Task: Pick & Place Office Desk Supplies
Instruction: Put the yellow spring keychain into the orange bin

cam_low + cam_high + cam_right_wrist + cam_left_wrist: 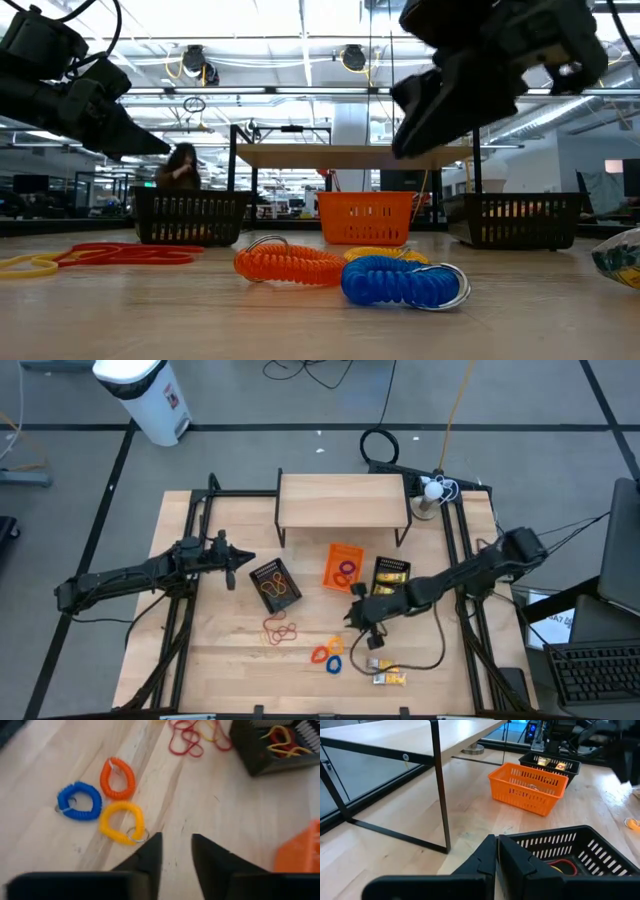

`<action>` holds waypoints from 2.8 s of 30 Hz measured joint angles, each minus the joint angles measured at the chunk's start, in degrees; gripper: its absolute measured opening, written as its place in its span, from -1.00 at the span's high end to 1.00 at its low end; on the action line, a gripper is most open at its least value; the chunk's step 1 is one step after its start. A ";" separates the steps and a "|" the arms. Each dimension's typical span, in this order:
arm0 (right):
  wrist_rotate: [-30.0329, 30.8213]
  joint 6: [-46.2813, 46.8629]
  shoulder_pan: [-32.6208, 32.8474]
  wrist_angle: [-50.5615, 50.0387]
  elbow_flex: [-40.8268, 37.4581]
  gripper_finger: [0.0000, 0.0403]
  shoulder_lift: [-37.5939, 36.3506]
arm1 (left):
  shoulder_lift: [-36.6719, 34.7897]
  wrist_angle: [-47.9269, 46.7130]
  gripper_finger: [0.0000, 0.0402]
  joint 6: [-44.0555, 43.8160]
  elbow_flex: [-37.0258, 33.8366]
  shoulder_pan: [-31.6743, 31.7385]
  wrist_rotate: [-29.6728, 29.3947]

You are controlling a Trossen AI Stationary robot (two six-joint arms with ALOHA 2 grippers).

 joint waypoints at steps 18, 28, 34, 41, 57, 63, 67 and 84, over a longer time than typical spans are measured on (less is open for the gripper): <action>-6.07 -2.95 0.39 12.30 2.06 0.07 13.51 | 0.02 0.00 0.90 0.14 0.00 0.00 0.02; -6.05 -2.73 0.37 13.74 2.12 0.15 15.40 | 0.00 0.00 0.90 0.14 0.00 0.00 -0.04; -6.13 -1.39 0.33 15.34 2.17 0.15 18.69 | 0.02 0.00 0.90 0.14 0.00 0.00 -0.04; -7.91 -0.56 -0.50 14.88 2.17 0.44 19.21 | 0.11 0.00 0.90 0.12 0.00 0.00 -0.07; -9.06 -2.22 -0.20 17.28 1.44 0.94 5.11 | 0.39 0.00 0.90 0.27 0.00 0.00 -0.09; -16.54 1.28 -2.73 28.02 -6.55 0.94 -12.07 | 0.39 -0.01 0.90 0.29 0.00 0.00 -0.09; -11.79 2.09 -5.10 27.12 -14.68 0.95 -26.70 | 0.39 -0.01 0.90 0.29 0.00 0.00 -0.07; -4.49 8.99 -15.74 12.92 -41.55 0.95 -80.87 | 0.37 0.00 0.90 0.64 0.00 0.00 -0.09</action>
